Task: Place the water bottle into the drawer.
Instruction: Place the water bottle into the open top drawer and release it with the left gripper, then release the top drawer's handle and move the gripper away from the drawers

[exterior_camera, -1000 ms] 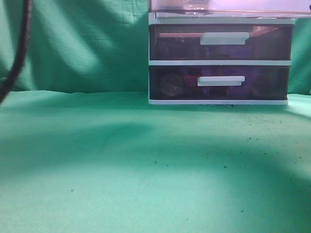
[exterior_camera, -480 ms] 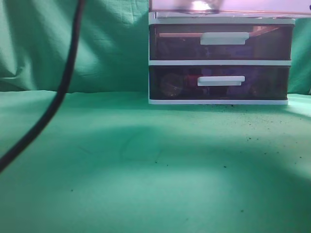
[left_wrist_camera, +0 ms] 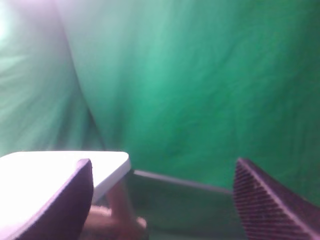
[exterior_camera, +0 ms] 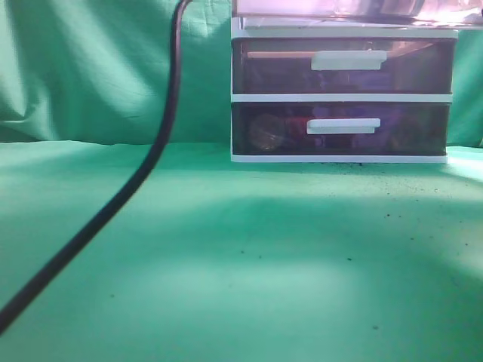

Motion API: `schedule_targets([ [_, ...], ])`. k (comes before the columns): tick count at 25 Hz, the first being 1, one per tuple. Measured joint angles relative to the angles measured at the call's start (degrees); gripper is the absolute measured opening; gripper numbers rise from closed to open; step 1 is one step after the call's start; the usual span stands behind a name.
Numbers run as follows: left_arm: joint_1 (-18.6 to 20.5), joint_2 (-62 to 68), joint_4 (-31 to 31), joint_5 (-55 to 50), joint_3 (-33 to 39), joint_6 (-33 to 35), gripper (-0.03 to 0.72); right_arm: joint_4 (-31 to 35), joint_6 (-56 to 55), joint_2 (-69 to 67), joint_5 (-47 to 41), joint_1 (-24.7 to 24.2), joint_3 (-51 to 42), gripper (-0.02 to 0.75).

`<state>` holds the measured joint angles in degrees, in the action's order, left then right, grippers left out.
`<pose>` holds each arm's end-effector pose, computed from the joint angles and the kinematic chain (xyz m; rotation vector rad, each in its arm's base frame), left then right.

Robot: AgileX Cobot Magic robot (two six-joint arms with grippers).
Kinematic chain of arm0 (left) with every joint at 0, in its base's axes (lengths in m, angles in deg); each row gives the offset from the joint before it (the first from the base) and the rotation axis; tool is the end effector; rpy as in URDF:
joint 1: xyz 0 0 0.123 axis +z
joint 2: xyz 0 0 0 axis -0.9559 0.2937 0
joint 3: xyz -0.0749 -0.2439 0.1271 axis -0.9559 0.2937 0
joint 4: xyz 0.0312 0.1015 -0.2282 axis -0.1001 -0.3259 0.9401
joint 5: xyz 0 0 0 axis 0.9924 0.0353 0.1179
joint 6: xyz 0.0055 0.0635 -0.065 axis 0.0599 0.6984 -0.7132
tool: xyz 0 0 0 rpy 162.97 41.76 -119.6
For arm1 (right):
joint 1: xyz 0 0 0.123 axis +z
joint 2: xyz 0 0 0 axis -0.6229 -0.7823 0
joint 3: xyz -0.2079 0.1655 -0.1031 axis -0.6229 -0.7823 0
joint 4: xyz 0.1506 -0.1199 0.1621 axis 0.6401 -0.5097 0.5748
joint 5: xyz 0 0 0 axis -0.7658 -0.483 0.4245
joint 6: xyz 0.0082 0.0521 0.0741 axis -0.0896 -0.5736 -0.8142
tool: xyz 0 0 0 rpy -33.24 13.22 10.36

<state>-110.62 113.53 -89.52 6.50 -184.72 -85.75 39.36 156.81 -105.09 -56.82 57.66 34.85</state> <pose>0.4044 -0.3692 0.3515 0.9319 1.0576 -0.7737 0.2610 0.0859 0.2555 -1.4742 1.2364 -0.8104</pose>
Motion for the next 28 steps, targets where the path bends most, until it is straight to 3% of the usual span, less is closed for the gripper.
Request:
schedule_targets([
  [1,0.00,0.00,0.00,0.00,0.00,0.00,0.543,0.00,0.00,0.00,0.00,0.00,0.00,0.094],
  [2,0.15,-0.77,-5.88,-2.00,0.00,-5.26,0.543,0.00,0.00,0.00,0.13,0.00,0.00,0.094],
  [3,0.36,-1.72,-13.64,-3.99,0.00,-13.49,0.486,0.00,0.00,0.00,0.28,0.00,0.00,0.094],
  [4,1.33,-3.37,-27.57,-3.11,0.00,-26.82,0.392,0.10,0.00,0.00,0.52,0.00,0.00,0.094],
  [8,5.35,-7.00,-34.34,13.50,0.00,-39.71,0.085,0.21,0.00,0.00,1.05,0.02,0.00,0.094],
  [11,8.82,-9.99,-34.34,22.84,0.00,-48.39,0.000,0.43,0.00,0.00,0.93,0.12,1.38,0.094],
  [16,15.74,-13.66,-34.34,35.13,0.00,-58.99,0.000,0.21,0.41,-0.25,-0.97,0.12,6.15,0.094],
  [20,20.85,-15.55,-34.34,38.90,0.00,-61.42,0.000,-0.42,0.55,-4.12,-3.76,0.12,11.80,0.094],
  [28,22.02,-18.86,-34.34,39.46,0.35,-62.02,0.000,0.15,5.29,-17.97,-4.06,-1.42,26.77,0.094],
])
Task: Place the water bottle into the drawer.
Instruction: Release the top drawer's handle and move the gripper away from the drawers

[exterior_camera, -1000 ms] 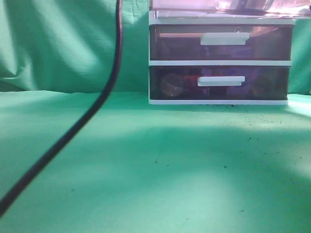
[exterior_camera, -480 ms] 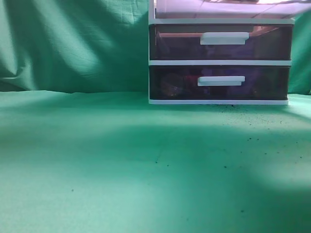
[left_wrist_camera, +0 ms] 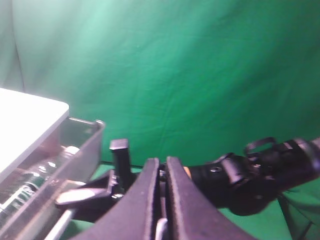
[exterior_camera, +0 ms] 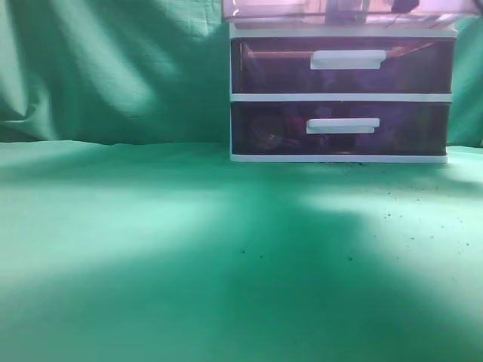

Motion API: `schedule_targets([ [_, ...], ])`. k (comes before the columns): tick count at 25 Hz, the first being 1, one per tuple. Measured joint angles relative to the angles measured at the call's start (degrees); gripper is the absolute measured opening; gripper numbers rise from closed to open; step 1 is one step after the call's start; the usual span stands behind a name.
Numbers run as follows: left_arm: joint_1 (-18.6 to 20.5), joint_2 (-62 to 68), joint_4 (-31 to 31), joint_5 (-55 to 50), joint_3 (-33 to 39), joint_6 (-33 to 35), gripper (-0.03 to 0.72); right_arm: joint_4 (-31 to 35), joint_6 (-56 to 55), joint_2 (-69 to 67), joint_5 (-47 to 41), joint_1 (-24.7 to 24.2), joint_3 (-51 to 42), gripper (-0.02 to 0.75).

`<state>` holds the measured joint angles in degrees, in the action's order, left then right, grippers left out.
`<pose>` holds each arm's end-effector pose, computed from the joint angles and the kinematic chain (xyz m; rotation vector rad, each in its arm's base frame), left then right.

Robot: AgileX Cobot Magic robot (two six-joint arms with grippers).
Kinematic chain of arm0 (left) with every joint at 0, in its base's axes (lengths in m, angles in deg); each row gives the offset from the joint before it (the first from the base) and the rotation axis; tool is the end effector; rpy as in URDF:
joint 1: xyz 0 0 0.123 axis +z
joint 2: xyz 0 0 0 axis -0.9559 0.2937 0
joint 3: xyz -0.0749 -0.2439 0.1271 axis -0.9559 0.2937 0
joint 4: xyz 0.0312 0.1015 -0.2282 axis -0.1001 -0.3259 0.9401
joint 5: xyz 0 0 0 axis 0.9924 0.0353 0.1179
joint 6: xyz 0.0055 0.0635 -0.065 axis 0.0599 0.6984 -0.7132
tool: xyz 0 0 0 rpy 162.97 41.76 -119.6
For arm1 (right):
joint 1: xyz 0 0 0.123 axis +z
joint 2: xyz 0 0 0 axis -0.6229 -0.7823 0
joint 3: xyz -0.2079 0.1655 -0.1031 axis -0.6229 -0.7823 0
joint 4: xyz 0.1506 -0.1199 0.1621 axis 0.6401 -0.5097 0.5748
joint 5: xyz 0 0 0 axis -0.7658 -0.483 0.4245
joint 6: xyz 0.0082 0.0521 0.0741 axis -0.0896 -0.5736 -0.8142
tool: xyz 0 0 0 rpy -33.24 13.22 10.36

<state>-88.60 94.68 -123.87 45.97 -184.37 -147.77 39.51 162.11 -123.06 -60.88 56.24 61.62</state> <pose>0.3728 -0.1917 0.4626 1.1251 1.4272 -1.1622 0.3652 0.1129 0.2932 -1.4593 1.1437 -0.9106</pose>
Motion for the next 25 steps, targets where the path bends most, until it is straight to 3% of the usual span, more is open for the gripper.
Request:
schedule_targets([
  [6,-0.07,-0.37,0.00,0.23,1.54,-0.03,0.000,-0.96,0.89,-7.46,1.42,-3.44,7.89,0.094],
  [17,-0.07,-0.18,0.00,0.13,6.38,-0.13,0.000,-3.14,-0.28,-8.34,2.34,-4.08,8.63,0.094],
  [25,-0.07,-0.14,0.00,0.04,6.38,-0.24,0.000,-2.67,-8.62,-7.64,5.15,-4.40,8.36,0.491],
])
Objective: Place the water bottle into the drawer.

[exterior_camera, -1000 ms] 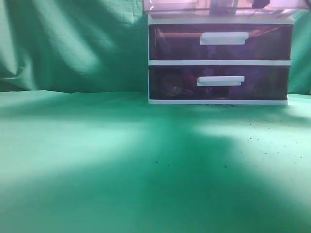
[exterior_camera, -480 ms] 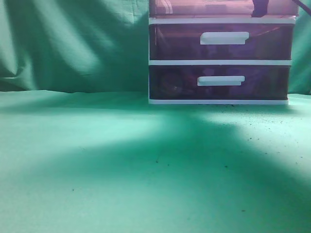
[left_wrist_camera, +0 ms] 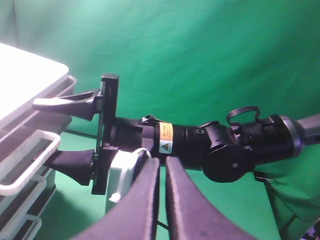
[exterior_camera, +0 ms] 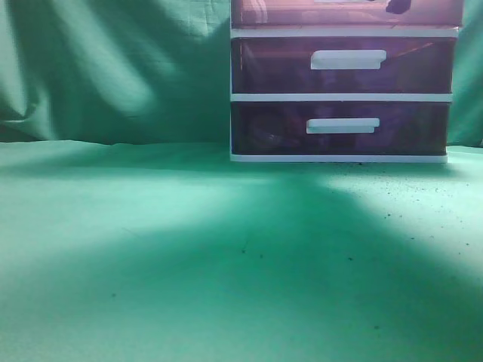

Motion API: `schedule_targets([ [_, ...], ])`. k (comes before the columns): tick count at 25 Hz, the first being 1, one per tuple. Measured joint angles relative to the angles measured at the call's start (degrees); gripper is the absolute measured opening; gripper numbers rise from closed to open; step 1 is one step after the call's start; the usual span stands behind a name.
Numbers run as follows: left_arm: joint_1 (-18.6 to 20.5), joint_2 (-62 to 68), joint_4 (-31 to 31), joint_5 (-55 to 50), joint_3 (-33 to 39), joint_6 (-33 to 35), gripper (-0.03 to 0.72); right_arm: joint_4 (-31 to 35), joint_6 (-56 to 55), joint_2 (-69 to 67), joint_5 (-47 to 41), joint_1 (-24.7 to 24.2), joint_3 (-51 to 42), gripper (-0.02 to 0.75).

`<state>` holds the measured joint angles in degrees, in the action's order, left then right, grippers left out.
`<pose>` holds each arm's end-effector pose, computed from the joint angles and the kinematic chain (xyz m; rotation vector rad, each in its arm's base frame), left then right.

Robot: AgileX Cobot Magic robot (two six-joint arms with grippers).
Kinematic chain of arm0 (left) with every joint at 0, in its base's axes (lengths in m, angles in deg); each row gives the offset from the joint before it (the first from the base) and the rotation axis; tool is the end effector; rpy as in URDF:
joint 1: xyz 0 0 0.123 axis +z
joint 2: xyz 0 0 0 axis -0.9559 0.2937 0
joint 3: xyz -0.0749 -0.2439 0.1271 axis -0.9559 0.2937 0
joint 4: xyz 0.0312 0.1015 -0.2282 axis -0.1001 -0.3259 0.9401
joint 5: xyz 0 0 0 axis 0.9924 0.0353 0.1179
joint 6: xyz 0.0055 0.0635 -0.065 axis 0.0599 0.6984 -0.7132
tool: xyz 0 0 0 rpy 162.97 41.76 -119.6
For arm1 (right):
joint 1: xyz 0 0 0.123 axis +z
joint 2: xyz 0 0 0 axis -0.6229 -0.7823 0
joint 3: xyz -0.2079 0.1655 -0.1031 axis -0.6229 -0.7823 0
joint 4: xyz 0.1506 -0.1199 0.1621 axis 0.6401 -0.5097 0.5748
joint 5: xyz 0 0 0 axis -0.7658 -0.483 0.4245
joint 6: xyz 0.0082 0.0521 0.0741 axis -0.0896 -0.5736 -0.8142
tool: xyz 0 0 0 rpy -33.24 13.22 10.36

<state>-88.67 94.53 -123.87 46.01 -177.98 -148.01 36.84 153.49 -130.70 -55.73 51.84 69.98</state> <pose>0.3804 -0.1944 0.4337 1.0971 1.5312 -1.2231 0.4106 0.0939 0.2952 -1.2705 1.1941 -0.9279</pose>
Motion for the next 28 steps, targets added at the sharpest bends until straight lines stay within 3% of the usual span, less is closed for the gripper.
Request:
schedule_targets([
  [4,0.00,0.22,0.00,0.00,0.00,0.00,0.000,0.12,-0.46,1.91,0.65,0.43,-3.12,0.501],
  [5,0.00,0.36,0.00,0.00,0.00,0.00,0.000,0.12,-0.50,2.26,0.65,0.75,-4.00,0.543],
  [14,0.00,-0.28,0.00,-0.24,0.05,0.00,0.000,1.18,-0.60,6.62,1.60,7.24,-9.55,0.527],
  [17,0.00,-4.32,0.00,-0.25,0.05,0.00,0.000,7.21,-0.63,11.23,2.35,12.70,-10.47,0.527],
  [20,0.00,-10.10,0.00,-0.25,0.05,0.00,0.000,21.12,-0.74,15.41,1.48,19.81,-10.70,0.527],
  [24,0.00,-17.46,0.00,0.52,0.05,0.00,0.000,38.00,-0.52,20.67,-5.28,29.37,-10.70,0.221],
  [26,0.00,-20.46,0.00,1.12,0.05,0.00,0.000,41.28,-0.52,23.17,-11.36,32.98,-10.70,0.081],
  [28,0.00,-22.52,0.00,1.23,0.05,0.00,0.000,42.89,-0.52,25.87,-20.10,35.76,-10.81,0.000],
])
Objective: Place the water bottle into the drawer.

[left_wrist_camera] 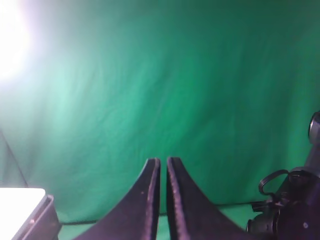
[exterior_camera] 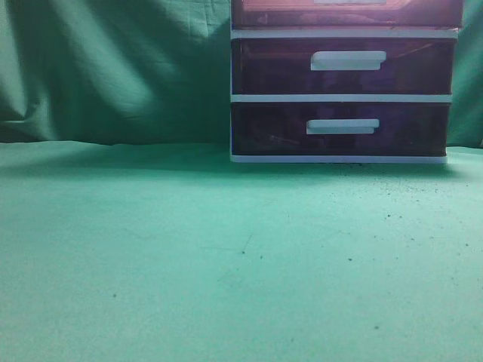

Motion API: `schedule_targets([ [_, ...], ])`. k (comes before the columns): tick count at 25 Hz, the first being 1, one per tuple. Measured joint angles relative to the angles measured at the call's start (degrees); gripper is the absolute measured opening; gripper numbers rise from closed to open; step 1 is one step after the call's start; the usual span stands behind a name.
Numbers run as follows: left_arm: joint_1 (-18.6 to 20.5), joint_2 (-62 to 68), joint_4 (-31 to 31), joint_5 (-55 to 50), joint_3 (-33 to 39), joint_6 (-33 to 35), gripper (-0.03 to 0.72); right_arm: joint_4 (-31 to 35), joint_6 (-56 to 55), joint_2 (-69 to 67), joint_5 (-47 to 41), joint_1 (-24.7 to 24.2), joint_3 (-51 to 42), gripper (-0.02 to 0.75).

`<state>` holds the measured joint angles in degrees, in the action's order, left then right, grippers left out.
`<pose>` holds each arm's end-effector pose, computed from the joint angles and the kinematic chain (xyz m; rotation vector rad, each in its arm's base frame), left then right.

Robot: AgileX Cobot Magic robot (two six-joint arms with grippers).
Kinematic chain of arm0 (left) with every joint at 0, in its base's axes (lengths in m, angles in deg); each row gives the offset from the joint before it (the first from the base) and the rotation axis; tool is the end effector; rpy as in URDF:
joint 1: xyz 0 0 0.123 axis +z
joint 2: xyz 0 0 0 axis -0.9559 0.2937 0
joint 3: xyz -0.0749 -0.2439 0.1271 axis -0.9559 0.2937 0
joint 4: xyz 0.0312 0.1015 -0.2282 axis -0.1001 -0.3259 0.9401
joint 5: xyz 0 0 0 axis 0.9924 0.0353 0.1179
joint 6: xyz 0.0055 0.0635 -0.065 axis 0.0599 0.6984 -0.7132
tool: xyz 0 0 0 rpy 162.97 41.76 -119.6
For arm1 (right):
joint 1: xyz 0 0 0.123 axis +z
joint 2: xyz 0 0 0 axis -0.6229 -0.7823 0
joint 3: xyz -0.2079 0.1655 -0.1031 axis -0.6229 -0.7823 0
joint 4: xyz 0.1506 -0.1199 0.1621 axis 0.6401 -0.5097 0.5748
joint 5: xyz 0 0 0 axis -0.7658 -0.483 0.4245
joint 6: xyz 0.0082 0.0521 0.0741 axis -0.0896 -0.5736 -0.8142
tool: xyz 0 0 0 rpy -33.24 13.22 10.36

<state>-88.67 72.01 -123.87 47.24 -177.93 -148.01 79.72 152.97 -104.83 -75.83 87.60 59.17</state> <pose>0.2337 -0.1536 0.5691 1.2008 1.1678 -1.0231 0.2026 0.2325 0.3658 -1.2032 1.2694 0.1296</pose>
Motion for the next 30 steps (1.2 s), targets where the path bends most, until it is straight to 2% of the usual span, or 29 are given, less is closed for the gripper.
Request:
schedule_targets([
  [4,0.12,-1.51,0.00,0.27,-0.10,0.00,0.000,6.30,-3.06,4.58,-15.80,1.50,-0.33,0.000],
  [8,1.89,-2.51,0.00,0.27,3.90,0.00,0.000,7.33,-13.29,9.99,-20.88,1.62,-0.33,0.000],
  [11,3.87,-3.24,0.00,-1.89,11.86,0.00,0.000,6.28,-17.33,13.69,-22.72,1.62,-0.33,0.000],
  [15,6.20,-3.23,0.43,-12.16,26.63,0.00,0.000,5.68,-19.43,17.16,-24.29,1.62,-0.33,0.000],
  [19,7.02,-3.03,4.82,-18.84,37.95,0.00,0.000,5.43,-20.08,19.04,-24.19,1.62,-0.33,0.000],
  [25,7.07,-6.70,6.07,-20.36,51.82,0.00,0.000,4.54,-20.22,20.50,-25.38,1.62,-0.33,0.000],
  [30,7.07,-19.24,5.83,-20.48,61.40,0.00,0.000,2.77,-20.22,22.16,-26.50,1.62,-0.33,0.000],
])
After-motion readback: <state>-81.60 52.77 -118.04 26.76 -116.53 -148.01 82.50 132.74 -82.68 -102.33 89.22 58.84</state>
